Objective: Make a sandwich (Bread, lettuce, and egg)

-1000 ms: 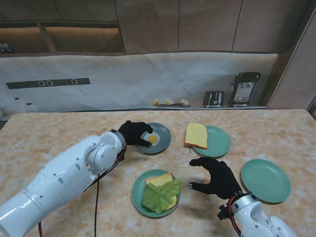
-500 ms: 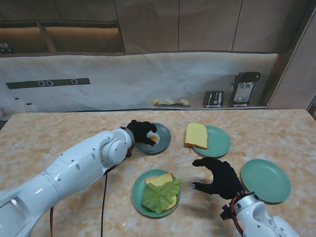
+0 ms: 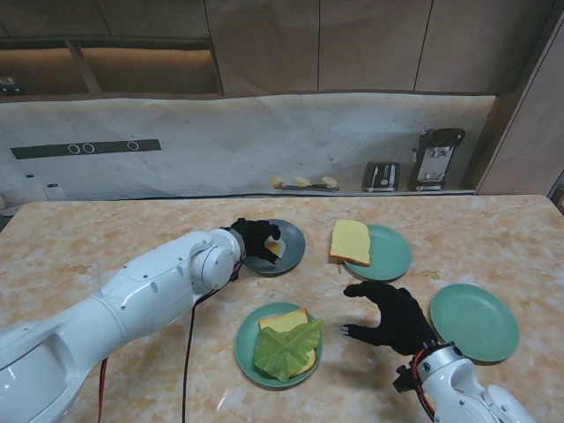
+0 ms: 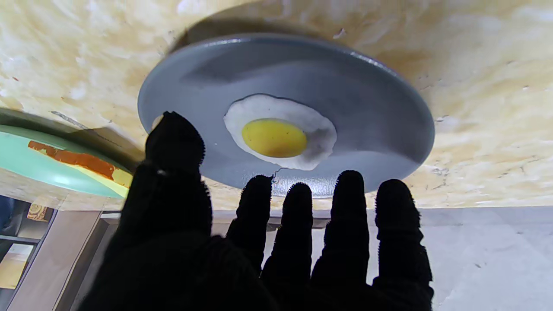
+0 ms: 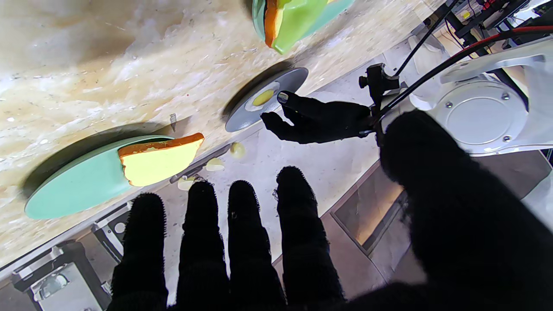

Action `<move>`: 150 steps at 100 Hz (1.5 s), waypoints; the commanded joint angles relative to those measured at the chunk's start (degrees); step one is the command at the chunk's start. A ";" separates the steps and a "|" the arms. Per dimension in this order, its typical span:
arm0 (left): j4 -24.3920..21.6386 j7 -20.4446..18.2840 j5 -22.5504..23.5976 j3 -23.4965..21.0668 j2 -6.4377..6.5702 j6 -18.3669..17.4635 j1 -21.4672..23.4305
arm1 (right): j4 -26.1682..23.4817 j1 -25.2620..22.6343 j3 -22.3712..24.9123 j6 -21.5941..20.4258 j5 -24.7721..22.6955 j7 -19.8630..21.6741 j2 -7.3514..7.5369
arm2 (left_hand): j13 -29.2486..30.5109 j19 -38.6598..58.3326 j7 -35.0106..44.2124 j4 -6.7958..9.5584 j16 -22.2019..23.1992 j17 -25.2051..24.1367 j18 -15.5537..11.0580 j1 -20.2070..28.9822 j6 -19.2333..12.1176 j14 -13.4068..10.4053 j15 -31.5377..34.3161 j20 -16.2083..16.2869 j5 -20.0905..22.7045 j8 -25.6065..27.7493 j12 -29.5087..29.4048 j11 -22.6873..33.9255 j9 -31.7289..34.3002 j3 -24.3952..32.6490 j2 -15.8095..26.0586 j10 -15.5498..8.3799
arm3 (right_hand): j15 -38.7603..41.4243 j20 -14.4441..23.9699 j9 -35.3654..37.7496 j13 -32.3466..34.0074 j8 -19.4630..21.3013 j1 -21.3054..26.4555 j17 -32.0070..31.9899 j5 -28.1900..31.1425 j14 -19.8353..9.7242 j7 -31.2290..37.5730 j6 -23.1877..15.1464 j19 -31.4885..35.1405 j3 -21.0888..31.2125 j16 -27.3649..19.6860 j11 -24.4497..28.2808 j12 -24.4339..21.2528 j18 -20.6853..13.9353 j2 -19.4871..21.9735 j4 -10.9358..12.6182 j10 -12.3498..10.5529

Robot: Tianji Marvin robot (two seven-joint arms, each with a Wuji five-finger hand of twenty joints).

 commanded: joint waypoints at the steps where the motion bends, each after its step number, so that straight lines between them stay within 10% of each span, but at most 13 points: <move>1: 0.36 -1.12 -0.28 0.26 -0.73 -0.06 -0.43 | 0.00 -0.40 -0.36 -0.37 0.13 0.88 -0.21 | -0.85 1.05 0.48 1.21 0.91 -0.55 -0.89 0.34 0.08 -0.41 1.18 1.35 -1.70 0.86 0.71 0.20 -2.35 -0.36 -1.72 -0.14 | 0.24 -0.49 1.15 -0.18 -0.16 -2.19 -1.22 1.18 -1.21 -0.21 0.25 -0.07 -0.42 0.33 0.53 0.28 -0.13 0.47 1.47 -1.17; 99: 13.02 1.58 -2.44 6.36 -7.75 1.11 -4.16 | 0.43 -0.22 -0.07 0.52 0.71 1.72 -0.14 | -1.49 5.78 2.73 1.93 3.60 0.77 -2.84 4.46 0.82 0.12 4.82 4.30 -2.44 2.58 3.31 2.67 -3.31 2.16 -2.98 0.08 | 0.75 0.27 1.54 -0.20 -0.16 -2.50 -2.61 1.15 -1.77 -0.28 0.09 -1.09 -0.94 0.71 0.40 0.54 0.15 1.96 1.42 -1.41; 150: 19.00 3.86 -3.51 7.36 -10.93 0.54 -4.24 | 0.56 0.05 -0.20 1.54 0.76 1.93 -0.15 | 2.77 14.80 13.71 1.33 11.56 6.42 -5.81 1.97 -0.14 -0.48 15.04 5.48 -3.17 11.22 11.72 11.29 0.99 21.77 -8.14 -1.56 | 1.12 0.68 1.88 0.17 -0.05 -2.08 -2.91 1.51 -1.63 -0.09 0.32 -1.22 -1.48 0.98 0.77 0.76 0.32 3.27 1.54 -1.18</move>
